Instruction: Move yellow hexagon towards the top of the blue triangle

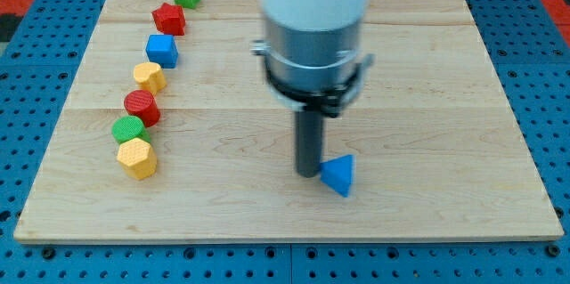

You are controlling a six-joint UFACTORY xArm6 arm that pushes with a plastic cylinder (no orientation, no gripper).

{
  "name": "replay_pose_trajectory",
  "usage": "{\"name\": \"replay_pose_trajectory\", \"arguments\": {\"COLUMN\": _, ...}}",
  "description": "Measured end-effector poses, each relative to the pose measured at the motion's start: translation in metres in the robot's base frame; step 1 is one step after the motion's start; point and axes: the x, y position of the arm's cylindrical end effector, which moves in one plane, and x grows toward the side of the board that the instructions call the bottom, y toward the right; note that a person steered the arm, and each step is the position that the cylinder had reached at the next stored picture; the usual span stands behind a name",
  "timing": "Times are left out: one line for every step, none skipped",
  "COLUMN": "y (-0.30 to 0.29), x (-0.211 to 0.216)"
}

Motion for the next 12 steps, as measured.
{"name": "replay_pose_trajectory", "arguments": {"y": 0.051, "x": 0.003}}
{"name": "replay_pose_trajectory", "arguments": {"y": 0.049, "x": 0.005}}
{"name": "replay_pose_trajectory", "arguments": {"y": 0.0, "x": 0.003}}
{"name": "replay_pose_trajectory", "arguments": {"y": -0.076, "x": 0.006}}
{"name": "replay_pose_trajectory", "arguments": {"y": -0.153, "x": 0.014}}
{"name": "replay_pose_trajectory", "arguments": {"y": -0.215, "x": 0.019}}
{"name": "replay_pose_trajectory", "arguments": {"y": -0.279, "x": 0.021}}
{"name": "replay_pose_trajectory", "arguments": {"y": -0.292, "x": 0.011}}
{"name": "replay_pose_trajectory", "arguments": {"y": -0.298, "x": -0.006}}
{"name": "replay_pose_trajectory", "arguments": {"y": -0.292, "x": -0.016}}
{"name": "replay_pose_trajectory", "arguments": {"y": -0.273, "x": -0.028}}
{"name": "replay_pose_trajectory", "arguments": {"y": -0.239, "x": -0.026}}
